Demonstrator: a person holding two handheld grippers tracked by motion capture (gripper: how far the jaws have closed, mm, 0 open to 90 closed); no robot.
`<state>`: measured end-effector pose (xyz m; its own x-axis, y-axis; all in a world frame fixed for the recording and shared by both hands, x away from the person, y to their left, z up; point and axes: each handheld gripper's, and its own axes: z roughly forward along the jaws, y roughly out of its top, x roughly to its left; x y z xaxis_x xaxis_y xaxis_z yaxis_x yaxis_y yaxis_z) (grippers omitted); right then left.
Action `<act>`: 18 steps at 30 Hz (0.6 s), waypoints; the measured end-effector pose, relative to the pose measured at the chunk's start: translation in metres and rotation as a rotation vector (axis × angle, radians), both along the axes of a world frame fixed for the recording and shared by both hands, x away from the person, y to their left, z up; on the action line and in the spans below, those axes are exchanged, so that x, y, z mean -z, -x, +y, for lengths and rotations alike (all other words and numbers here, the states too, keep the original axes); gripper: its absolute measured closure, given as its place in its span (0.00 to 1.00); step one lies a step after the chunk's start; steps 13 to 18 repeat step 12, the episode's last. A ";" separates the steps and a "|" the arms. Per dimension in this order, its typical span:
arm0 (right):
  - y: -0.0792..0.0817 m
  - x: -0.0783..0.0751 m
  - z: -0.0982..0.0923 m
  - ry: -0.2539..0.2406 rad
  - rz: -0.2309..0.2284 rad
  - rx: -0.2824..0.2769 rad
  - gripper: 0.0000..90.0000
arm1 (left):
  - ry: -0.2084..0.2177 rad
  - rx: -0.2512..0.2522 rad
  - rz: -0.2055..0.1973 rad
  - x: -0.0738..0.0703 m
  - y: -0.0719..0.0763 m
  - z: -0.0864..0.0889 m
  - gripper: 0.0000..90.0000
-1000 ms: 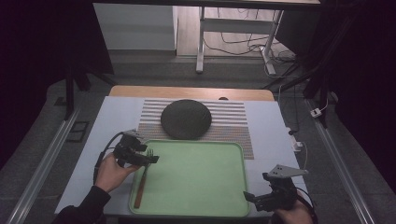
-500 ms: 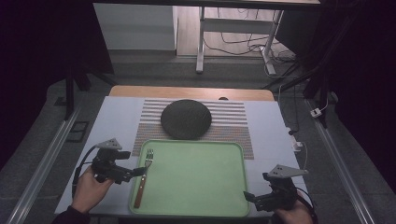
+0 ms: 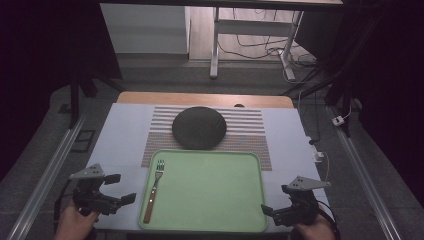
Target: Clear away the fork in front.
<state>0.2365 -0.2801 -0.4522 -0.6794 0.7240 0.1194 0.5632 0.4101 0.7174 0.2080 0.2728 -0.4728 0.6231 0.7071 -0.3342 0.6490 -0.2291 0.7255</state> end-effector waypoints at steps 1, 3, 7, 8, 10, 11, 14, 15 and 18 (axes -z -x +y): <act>0.000 0.000 0.000 0.001 0.001 -0.002 0.00 | 0.000 -0.006 0.006 0.001 0.002 0.002 0.00; 0.000 0.000 0.000 0.001 -0.002 -0.004 0.00 | -0.010 -0.016 0.015 0.004 0.007 0.006 0.00; 0.000 0.000 0.000 0.001 -0.001 -0.004 0.00 | -0.037 -0.043 0.017 0.004 0.013 0.009 0.00; 0.000 0.000 0.000 0.002 0.000 -0.005 0.00 | -0.047 -0.050 0.024 0.004 0.013 0.009 0.00; 0.000 0.000 0.000 0.002 0.000 -0.005 0.00 | -0.050 -0.067 0.034 0.004 0.013 0.010 0.00; 0.000 0.000 0.001 0.004 0.002 -0.005 0.00 | -0.045 -0.070 0.040 0.004 0.012 0.010 0.00; 0.000 0.000 0.000 0.007 0.002 -0.005 0.00 | -0.043 -0.071 0.045 0.004 0.011 0.010 0.00; 0.000 0.000 0.000 0.007 0.002 -0.005 0.00 | -0.043 -0.071 0.045 0.004 0.011 0.010 0.00; 0.000 0.000 0.000 0.007 0.002 -0.005 0.00 | -0.043 -0.071 0.045 0.004 0.011 0.010 0.00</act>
